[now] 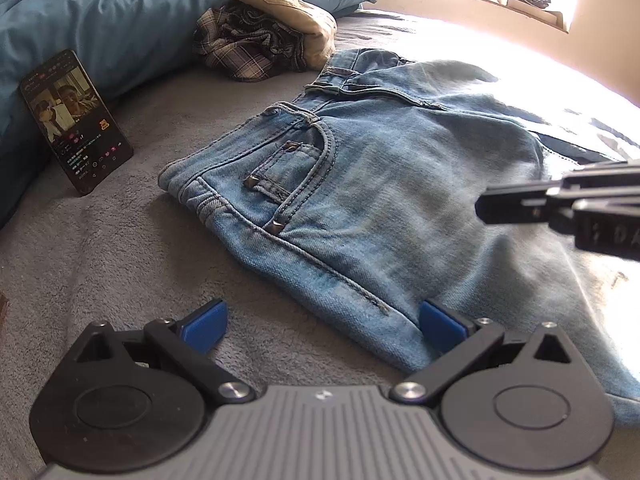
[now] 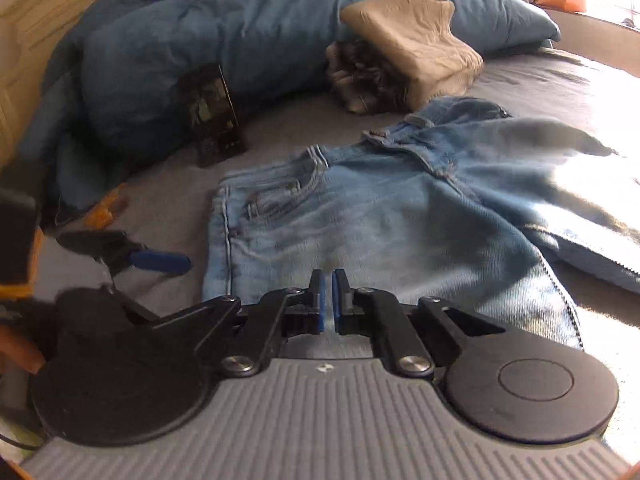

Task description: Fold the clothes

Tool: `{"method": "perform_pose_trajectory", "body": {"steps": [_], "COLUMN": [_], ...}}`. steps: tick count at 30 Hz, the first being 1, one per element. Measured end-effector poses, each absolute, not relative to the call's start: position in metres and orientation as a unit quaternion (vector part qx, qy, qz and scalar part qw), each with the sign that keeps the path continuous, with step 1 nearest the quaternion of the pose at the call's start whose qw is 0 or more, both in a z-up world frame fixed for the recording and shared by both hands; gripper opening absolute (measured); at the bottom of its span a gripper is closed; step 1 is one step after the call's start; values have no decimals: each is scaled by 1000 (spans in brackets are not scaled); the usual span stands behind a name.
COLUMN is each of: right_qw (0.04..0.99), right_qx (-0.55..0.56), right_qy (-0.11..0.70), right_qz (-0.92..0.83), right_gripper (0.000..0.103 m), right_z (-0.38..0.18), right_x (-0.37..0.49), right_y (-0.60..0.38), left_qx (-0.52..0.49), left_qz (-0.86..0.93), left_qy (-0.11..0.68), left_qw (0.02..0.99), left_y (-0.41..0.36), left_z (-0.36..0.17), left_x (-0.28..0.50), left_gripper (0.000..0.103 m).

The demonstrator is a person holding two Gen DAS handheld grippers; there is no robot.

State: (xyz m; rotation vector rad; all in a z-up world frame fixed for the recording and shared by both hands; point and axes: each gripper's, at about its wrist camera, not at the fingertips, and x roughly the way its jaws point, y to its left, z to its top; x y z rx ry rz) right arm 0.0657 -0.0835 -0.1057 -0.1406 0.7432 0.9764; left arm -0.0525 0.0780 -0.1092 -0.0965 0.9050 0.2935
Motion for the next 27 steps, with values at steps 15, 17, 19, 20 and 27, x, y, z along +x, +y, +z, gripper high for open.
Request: {"method": "perform_pose_trajectory", "body": {"steps": [15,17,19,20,27], "right_qw": [874,882,887,883,878], "right_qx": [47,59,66,57,9], "right_qy": [372,361,351,348,384], "right_qz": [308,296,292,310,287], "right_gripper": [0,6,6,6,5], "right_z": [-121,-111,-102,-99,-118], "right_x": [58,53,45,37,11], "right_y": [-201,-214,-225,-222,-236], "left_qx": [-42,-32,-9,3,32], "left_qz": [142,146,155,160,115], "left_qy": [434,430,418,411,384], "left_qw": [888,890,895,897,916], "left_y": [80,78,74,73,50], "left_z": [-105,-100,-92,-87,-71], "left_x": [-56,-58,-61,-62,-55], "left_gripper": [103,103,102,102,102]}}
